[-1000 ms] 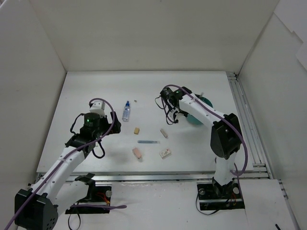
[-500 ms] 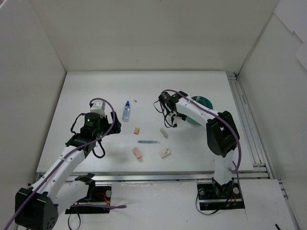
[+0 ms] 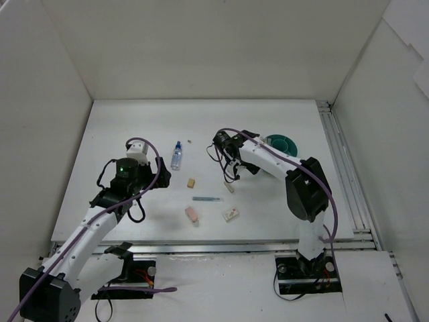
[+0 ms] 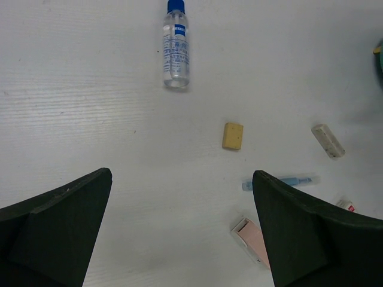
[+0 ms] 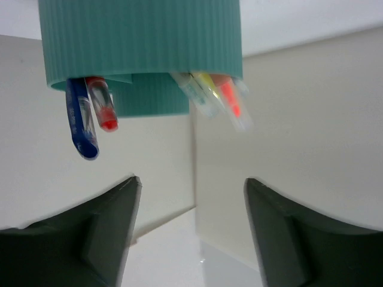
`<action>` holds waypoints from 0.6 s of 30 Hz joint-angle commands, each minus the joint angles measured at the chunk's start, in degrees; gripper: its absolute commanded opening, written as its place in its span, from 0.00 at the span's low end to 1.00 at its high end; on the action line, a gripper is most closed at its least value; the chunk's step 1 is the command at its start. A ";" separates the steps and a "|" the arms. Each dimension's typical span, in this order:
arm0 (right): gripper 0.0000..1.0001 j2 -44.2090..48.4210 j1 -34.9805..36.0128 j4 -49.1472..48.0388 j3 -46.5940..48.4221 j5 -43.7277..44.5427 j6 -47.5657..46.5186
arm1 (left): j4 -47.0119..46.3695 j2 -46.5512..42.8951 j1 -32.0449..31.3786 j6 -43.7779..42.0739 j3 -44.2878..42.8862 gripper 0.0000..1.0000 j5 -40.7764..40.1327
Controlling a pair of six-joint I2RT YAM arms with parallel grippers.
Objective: Sort the stationery into containers
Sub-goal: Place the pen in the storage box.
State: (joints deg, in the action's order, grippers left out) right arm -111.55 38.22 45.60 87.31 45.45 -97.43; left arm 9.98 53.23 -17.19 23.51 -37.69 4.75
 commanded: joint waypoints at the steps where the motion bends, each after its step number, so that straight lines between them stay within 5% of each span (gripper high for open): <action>1: 0.70 3.09 1.42 1.68 4.79 0.34 -3.66 | -3.47 -1.46 0.32 -3.19 -2.03 1.00 3.84; 2: 0.98 3.26 1.68 1.33 7.41 0.43 -2.34 | -3.73 -1.46 0.32 -4.25 -2.12 1.00 5.51; 8: 0.98 6.07 3.79 -1.31 20.50 -5.97 9.43 | -4.35 0.28 -6.52 -13.91 -3.96 1.00 11.07; 12: 0.98 9.32 3.80 -2.09 26.07 -19.59 21.55 | -3.47 5.12 -13.38 -19.01 -6.34 1.00 8.26; 17: 0.98 23.01 -0.42 -23.40 15.73 -36.10 42.89 | -0.14 15.03 -20.42 -25.51 -13.09 1.00 7.90; 18: 0.98 28.96 -1.38 -35.81 11.96 -36.74 53.20 | 0.30 16.36 -21.21 -26.57 -13.80 1.00 7.99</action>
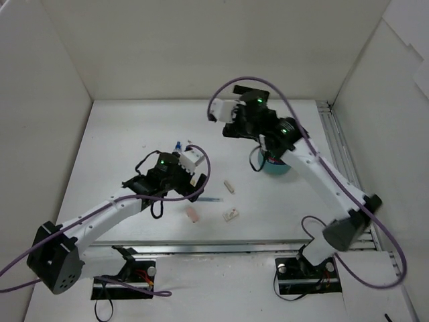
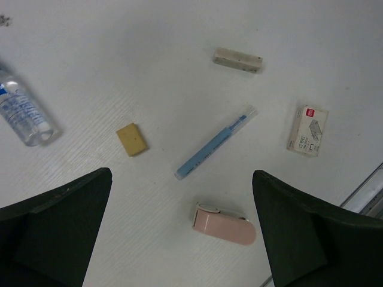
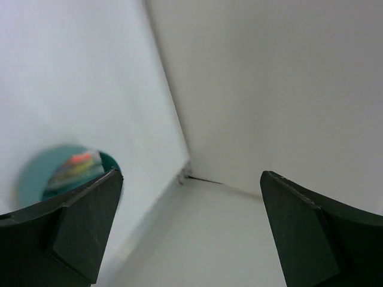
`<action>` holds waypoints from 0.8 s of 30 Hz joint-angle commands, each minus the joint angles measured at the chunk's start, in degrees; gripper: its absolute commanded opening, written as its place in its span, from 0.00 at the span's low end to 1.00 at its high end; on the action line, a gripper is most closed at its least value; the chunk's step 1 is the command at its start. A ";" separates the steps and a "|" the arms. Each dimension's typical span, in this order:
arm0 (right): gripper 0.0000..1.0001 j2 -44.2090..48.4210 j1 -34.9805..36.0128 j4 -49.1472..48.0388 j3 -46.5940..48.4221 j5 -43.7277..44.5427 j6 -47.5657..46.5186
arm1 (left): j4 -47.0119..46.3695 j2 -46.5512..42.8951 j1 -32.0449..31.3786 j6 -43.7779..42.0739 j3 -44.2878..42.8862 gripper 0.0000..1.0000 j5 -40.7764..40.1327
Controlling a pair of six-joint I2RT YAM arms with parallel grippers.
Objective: Sort the stationery into containers
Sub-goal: Pick up the pen from the center of the board.
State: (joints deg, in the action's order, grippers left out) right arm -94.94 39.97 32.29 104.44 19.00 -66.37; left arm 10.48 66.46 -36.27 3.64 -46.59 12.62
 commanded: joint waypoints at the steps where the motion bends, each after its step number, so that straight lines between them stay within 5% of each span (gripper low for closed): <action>1: 0.98 15.54 -5.05 -29.50 -13.92 -9.78 28.08 | -0.20 4.55 -2.83 -7.41 -5.61 1.00 -0.40; 3: 0.98 24.56 -6.21 -49.57 -23.80 -6.45 43.51 | -0.37 8.85 -4.33 -8.47 -7.63 0.99 -1.98; 6: 0.98 31.98 -9.02 -63.55 -39.56 0.93 58.48 | 0.77 13.43 -6.69 -9.26 -10.18 0.98 -2.34; 11: 0.98 36.58 -12.19 -39.82 -34.84 4.19 66.01 | 2.97 19.57 -11.36 -9.00 -11.86 1.00 -5.05; 24: 0.98 40.35 -14.48 -33.70 -40.46 3.59 69.45 | 2.88 33.64 -13.30 -8.47 -18.01 0.95 -7.52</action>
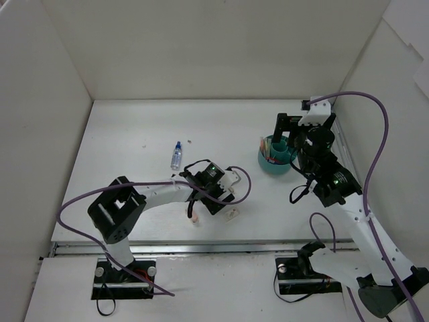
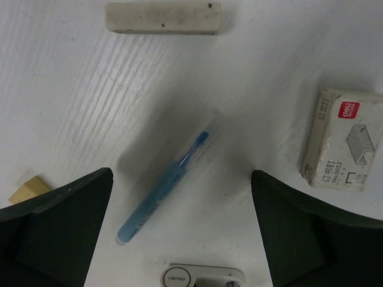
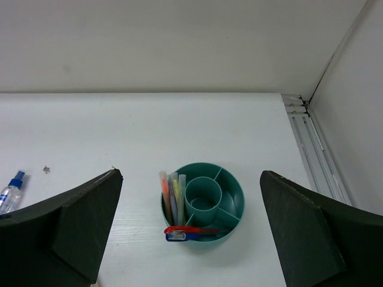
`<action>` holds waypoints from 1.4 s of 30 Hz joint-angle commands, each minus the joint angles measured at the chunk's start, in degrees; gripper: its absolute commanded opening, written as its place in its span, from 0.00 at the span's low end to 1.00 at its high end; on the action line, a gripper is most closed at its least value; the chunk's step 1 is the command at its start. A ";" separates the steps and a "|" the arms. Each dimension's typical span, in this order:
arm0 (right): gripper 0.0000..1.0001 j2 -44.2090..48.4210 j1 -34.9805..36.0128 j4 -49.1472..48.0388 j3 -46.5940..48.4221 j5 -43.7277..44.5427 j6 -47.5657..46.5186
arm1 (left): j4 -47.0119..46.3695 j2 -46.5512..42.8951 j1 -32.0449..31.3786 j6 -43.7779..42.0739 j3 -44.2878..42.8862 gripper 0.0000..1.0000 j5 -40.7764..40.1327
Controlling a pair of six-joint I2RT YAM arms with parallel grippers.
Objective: Sort the stationery into containers
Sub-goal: Pick up the pen from the center of the board.
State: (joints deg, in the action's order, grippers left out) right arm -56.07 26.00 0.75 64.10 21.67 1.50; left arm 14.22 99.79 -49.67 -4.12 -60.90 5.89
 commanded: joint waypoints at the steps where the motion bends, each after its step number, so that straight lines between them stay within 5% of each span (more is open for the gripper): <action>1: 0.98 1.58 -0.68 -2.07 -0.29 0.39 1.49 | -1.03 0.75 0.10 -0.89 -4.04 0.94 -0.88; 7: 0.98 0.79 -1.21 -1.11 -0.46 -0.49 0.35 | 0.11 5.24 0.10 -0.71 -7.74 0.78 -0.10; 12: 0.98 0.61 -1.48 -1.11 -0.46 0.12 -0.35 | 1.86 7.35 -1.04 -0.63 -9.23 0.45 -0.35; 24: 0.98 1.76 -1.74 0.48 -1.17 0.30 0.17 | 1.69 6.39 -0.52 2.98 -3.87 0.47 -4.31; 33: 0.98 0.62 -1.83 0.56 -0.55 -0.75 0.70 | -2.00 3.13 2.30 6.13 1.14 0.43 5.63; 36: 0.98 0.44 -1.92 0.48 -0.46 -1.54 0.79 | -1.31 4.36 2.30 7.02 1.41 0.38 5.97; 42: 0.98 -0.35 -1.92 0.57 -0.29 -1.89 0.70 | 0.81 7.88 2.82 7.55 -1.94 0.07 3.87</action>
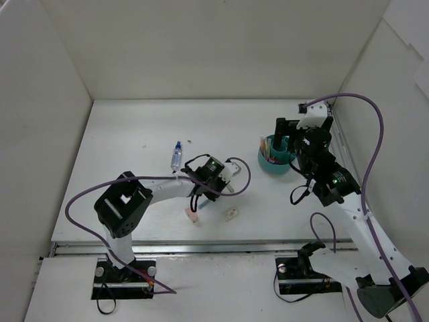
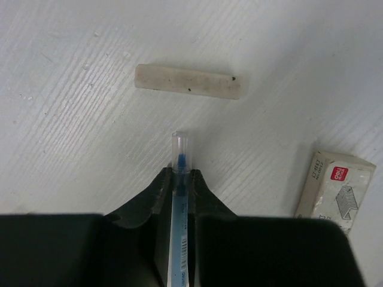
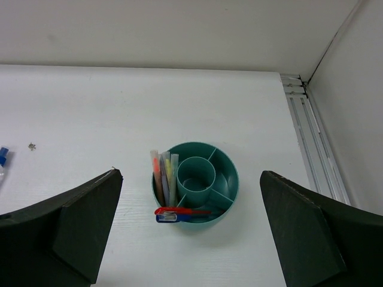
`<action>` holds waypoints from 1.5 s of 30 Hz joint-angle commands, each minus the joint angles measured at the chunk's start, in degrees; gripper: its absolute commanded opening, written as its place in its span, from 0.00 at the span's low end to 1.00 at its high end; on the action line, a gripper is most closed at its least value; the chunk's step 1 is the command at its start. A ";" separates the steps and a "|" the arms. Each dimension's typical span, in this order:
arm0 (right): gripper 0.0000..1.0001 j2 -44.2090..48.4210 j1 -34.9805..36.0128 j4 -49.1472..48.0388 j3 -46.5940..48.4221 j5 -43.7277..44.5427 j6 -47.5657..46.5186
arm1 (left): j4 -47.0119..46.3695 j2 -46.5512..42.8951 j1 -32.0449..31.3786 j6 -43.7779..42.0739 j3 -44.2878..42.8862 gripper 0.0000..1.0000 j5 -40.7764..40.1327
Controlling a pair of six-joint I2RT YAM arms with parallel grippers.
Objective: Sort the stationery into containers
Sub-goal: Pick up the pen from the center of the board, then place the pen in the storage box.
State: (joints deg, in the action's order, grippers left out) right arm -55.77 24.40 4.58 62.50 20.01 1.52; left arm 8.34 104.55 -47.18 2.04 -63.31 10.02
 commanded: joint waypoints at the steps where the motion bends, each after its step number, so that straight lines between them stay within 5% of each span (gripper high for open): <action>1: 0.98 -0.40 -0.23 -3.26 1.13 -0.06 0.68 | 6.52 2.77 0.33 1.38 0.38 0.01 -0.87; 16: 0.98 3.12 -0.41 -3.35 -0.97 1.34 1.38 | -1.13 -11.55 4.37 -1.16 -2.87 0.00 -8.88; 22: 0.98 6.81 -0.41 -4.22 -4.75 5.12 4.36 | -12.98 -14.73 7.27 -0.12 -9.18 0.00 2.36; 29: 0.98 11.55 -0.58 -7.92 -10.11 11.19 10.25 | -37.74 -6.30 7.28 11.20 -17.54 0.00 8.08; 37: 0.98 19.29 -0.76 -8.27 -14.95 14.87 11.84 | -55.60 8.11 7.80 23.00 -28.09 0.00 17.83; 45: 0.98 21.75 -0.94 -8.18 -16.09 15.23 10.26 | -62.11 21.04 6.58 31.09 -38.91 0.00 19.34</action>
State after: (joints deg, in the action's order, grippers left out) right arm -33.34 23.90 1.06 46.61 32.86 11.75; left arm -42.30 126.93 -39.83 28.21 -98.74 27.14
